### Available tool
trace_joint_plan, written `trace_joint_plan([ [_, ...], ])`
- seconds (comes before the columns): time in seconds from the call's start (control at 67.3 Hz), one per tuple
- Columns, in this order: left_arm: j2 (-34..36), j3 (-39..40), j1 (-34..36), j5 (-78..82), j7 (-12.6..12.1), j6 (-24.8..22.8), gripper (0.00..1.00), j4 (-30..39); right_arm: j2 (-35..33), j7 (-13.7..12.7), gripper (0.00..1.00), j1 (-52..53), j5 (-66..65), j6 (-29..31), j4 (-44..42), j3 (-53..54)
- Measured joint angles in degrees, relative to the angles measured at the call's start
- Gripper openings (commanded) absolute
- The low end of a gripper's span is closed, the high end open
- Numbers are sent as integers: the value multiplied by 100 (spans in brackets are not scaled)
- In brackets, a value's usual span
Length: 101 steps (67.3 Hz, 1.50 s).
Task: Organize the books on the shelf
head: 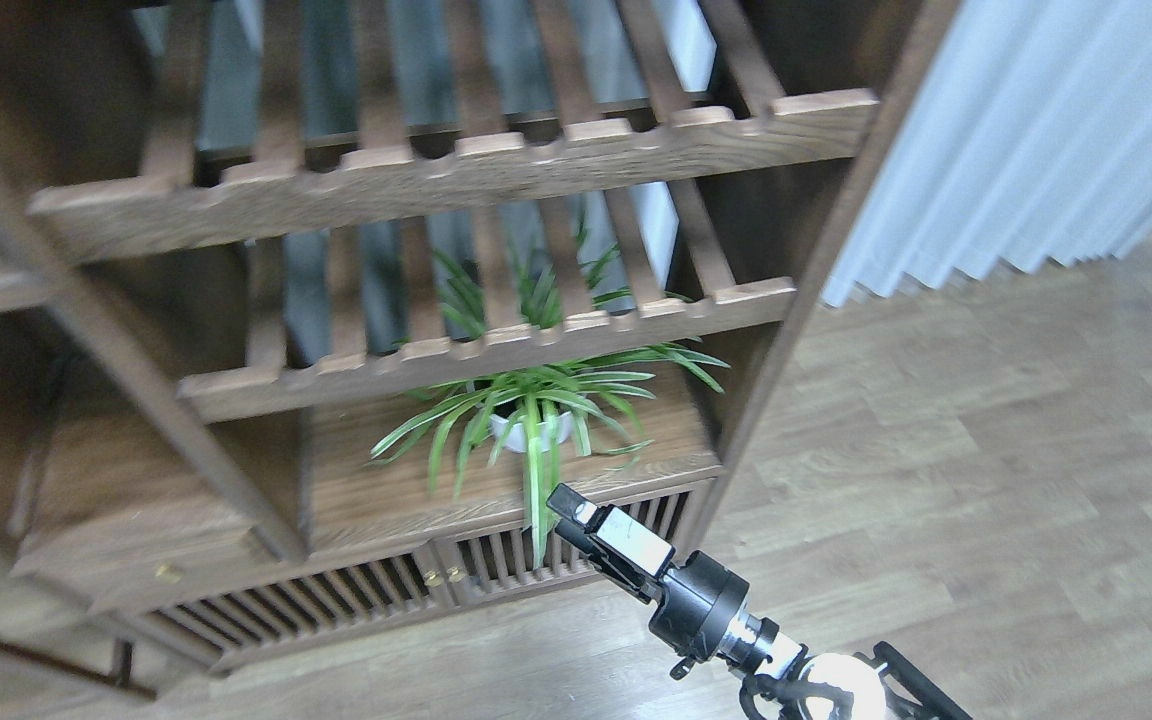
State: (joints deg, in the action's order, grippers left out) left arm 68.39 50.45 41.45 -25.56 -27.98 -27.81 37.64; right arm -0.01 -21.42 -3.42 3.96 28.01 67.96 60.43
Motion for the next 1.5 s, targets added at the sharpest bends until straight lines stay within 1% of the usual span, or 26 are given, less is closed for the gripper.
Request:
trace_joint_plan([
  [0.015,7,23,-333,-5,-1,-17,99,-53,3,-1,100,4,0,0,0,-2],
  [0.163,-21,7,-929,-10,6,-20,99,-235,1,-2,100,2,-1,0,-11,-6],
  [0.252,-79,10,-1042,-23,14,-20,99,-258,0,-2,100,5,-1,0,-40,-10],
  [0.431,-386,59,-1044,-257,15,-20,99,-248,1,-2,100,16,-1,0,-54,-14],
  [0.698,-594,-43,-355,-197,-31,-20,99,-218,2,-7,100,22,8,0,-55,-22],
  [0.713,-673,-65,-192,-143,-33,-17,99,-239,1,-9,100,22,8,-1,-55,-27],
  [0.995,-1362,-45,661,349,-4,-11,99,-259,1,-12,100,34,10,-2,-55,-31],
  [1.218,-1868,-40,1125,757,-3,-21,98,-235,1,-12,100,34,9,-2,-26,-23],
  [1.5,-2199,-53,1655,1079,-3,-15,98,-237,0,-11,100,28,9,-2,-17,-22],
])
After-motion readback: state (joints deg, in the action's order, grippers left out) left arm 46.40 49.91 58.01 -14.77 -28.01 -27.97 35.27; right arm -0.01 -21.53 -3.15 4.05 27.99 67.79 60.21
